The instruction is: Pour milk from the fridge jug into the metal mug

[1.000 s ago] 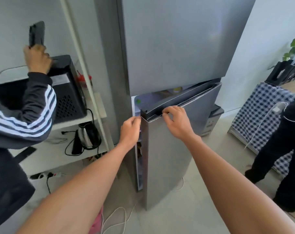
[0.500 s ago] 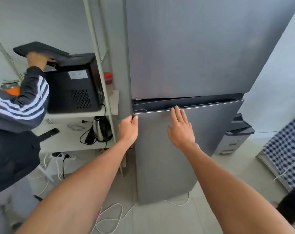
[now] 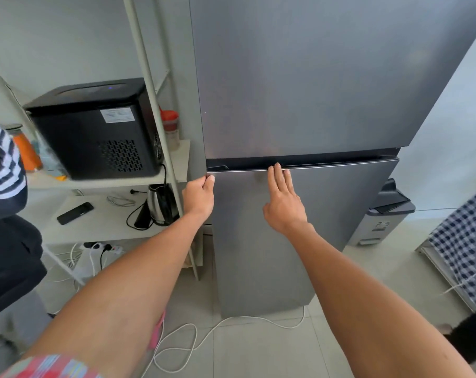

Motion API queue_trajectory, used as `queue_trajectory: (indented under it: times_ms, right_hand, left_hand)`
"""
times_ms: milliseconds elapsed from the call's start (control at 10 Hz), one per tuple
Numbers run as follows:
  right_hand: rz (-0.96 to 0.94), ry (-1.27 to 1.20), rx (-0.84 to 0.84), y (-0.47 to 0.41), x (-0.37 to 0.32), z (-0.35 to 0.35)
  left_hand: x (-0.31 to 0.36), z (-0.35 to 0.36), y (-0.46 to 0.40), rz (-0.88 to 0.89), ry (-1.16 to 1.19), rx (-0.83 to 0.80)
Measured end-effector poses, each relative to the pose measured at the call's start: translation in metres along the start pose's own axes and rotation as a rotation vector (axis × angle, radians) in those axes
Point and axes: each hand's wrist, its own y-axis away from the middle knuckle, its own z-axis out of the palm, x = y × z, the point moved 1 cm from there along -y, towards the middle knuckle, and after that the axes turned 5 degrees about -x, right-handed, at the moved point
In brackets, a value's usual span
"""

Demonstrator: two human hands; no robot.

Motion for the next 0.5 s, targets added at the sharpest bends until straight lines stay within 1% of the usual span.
queue_trajectory:
  times_ms: [200,300,400,500]
  right_hand:
    - [0.023,-0.003,0.034,0.0,-0.003,0.008]
    - [0.006,-0.044,0.031,0.004,-0.006,0.0]
    - [0.044,-0.264,0.061,0.008,-0.005,-0.008]
    - [0.113,-0.656,0.269,0.023,-0.007,-0.039]
  left_hand:
    - [-0.003,-0.005,-0.001,0.027,0.007,-0.013]
    - [-0.001,-0.008,0.003,0.03,0.01,-0.017]
    - [-0.008,-0.011,0.007,0.018,-0.01,-0.085]
    - [-0.048,-0.01,0.028,0.005,-0.043,-0.209]
